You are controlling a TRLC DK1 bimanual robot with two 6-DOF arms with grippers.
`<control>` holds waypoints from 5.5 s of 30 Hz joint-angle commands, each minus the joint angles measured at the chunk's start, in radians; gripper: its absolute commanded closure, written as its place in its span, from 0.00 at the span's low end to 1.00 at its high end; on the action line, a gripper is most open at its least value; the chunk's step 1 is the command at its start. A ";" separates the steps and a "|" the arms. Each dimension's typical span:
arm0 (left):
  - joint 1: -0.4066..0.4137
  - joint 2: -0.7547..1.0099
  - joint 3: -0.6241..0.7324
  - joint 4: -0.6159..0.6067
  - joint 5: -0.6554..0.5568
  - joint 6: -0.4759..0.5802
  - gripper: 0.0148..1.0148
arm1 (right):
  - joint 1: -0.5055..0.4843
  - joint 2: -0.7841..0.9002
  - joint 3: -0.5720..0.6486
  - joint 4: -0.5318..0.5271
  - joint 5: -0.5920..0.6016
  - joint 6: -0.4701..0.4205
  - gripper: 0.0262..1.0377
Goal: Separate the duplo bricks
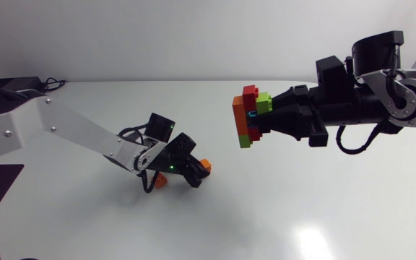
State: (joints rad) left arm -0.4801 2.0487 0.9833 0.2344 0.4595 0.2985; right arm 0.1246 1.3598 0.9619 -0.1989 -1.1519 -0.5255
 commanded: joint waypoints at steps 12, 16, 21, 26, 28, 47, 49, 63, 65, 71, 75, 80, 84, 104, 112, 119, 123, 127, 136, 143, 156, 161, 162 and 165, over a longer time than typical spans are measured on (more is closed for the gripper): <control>0.048 -0.128 0.314 -0.523 -0.085 0.191 0.10 | -0.005 0.001 -0.034 0.015 -0.019 -0.025 0.87; 0.028 -0.085 0.491 -0.724 -0.140 0.231 0.10 | -0.013 0.001 -0.035 0.016 -0.026 -0.025 0.87; -0.014 -0.016 0.669 -0.952 -0.188 0.229 0.10 | -0.028 0.002 -0.034 0.016 -0.032 -0.028 0.87; -0.049 0.047 0.775 -1.136 -0.190 0.180 0.11 | -0.033 0.013 -0.035 0.016 -0.037 -0.036 0.87; -0.069 0.054 0.765 -1.156 -0.217 0.169 0.11 | -0.034 0.015 -0.035 0.016 -0.037 -0.037 0.87; -0.140 0.189 0.779 -1.136 -0.407 0.093 0.11 | -0.056 0.018 -0.057 0.029 -0.058 -0.037 0.87; -0.146 0.202 0.798 -1.141 -0.423 0.093 0.11 | -0.057 0.015 -0.057 0.029 -0.060 -0.037 0.87; -0.172 0.258 0.859 -1.181 -0.475 0.096 0.16 | -0.069 0.012 -0.057 0.029 -0.068 -0.039 0.87; -0.172 0.265 0.862 -1.182 -0.475 0.096 0.19 | -0.069 0.012 -0.057 0.029 -0.068 -0.039 0.87; -0.173 0.277 0.862 -1.182 -0.475 0.100 0.28 | -0.072 0.016 -0.057 0.030 -0.072 -0.042 0.87; -0.170 0.278 0.851 -1.172 -0.475 0.100 0.45 | -0.072 0.019 -0.055 0.030 -0.074 -0.044 0.87; -0.169 0.266 0.804 -1.121 -0.475 0.102 0.55 | -0.074 0.022 -0.051 0.030 -0.077 -0.044 0.87; -0.157 0.232 0.744 -1.061 -0.472 0.100 0.57 | -0.074 0.022 -0.051 0.030 -0.078 -0.045 0.87; -0.106 -0.035 0.396 -0.782 -0.413 0.119 0.34 | -0.049 0.012 -0.066 0.029 -0.080 -0.039 0.87; -0.121 -0.004 0.469 -0.845 -0.415 0.131 0.17 | -0.059 -0.001 -0.075 0.029 -0.080 -0.036 0.87; -0.123 0.037 0.525 -0.868 -0.415 0.166 0.17 | -0.045 0.002 -0.069 0.030 -0.078 -0.031 0.87; -0.123 0.042 0.532 -0.868 -0.413 0.208 0.17 | -0.046 0.010 -0.068 0.030 -0.078 -0.033 0.87; -0.123 0.051 0.546 -0.868 -0.412 0.238 0.17 | -0.046 0.013 -0.066 0.030 -0.078 -0.034 0.87; -0.127 0.100 0.614 -0.903 -0.395 0.287 0.17 | -0.049 0.027 -0.066 0.042 -0.080 -0.036 0.87; -0.130 0.131 0.640 -0.932 -0.383 0.303 0.17 | -0.057 0.036 -0.066 0.042 -0.080 -0.041 0.87; -0.135 0.165 0.669 -0.945 -0.367 0.329 0.43 | -0.063 0.042 -0.066 0.044 -0.081 -0.045 0.87; -0.140 0.182 0.681 -0.949 -0.367 0.332 0.43 | -0.069 0.045 -0.066 0.044 -0.083 -0.045 0.87; -0.140 0.185 0.687 -0.957 -0.367 0.332 0.43 | -0.069 0.045 -0.066 0.044 -0.083 -0.045 0.87; -0.138 0.194 0.693 -0.966 -0.367 0.333 0.43 | -0.071 0.045 -0.063 0.044 -0.083 -0.045 0.87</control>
State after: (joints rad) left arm -0.6109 2.2124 1.6424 -0.7128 0.0807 0.6102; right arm 0.0586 1.3849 0.9047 -0.1726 -1.2240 -0.5484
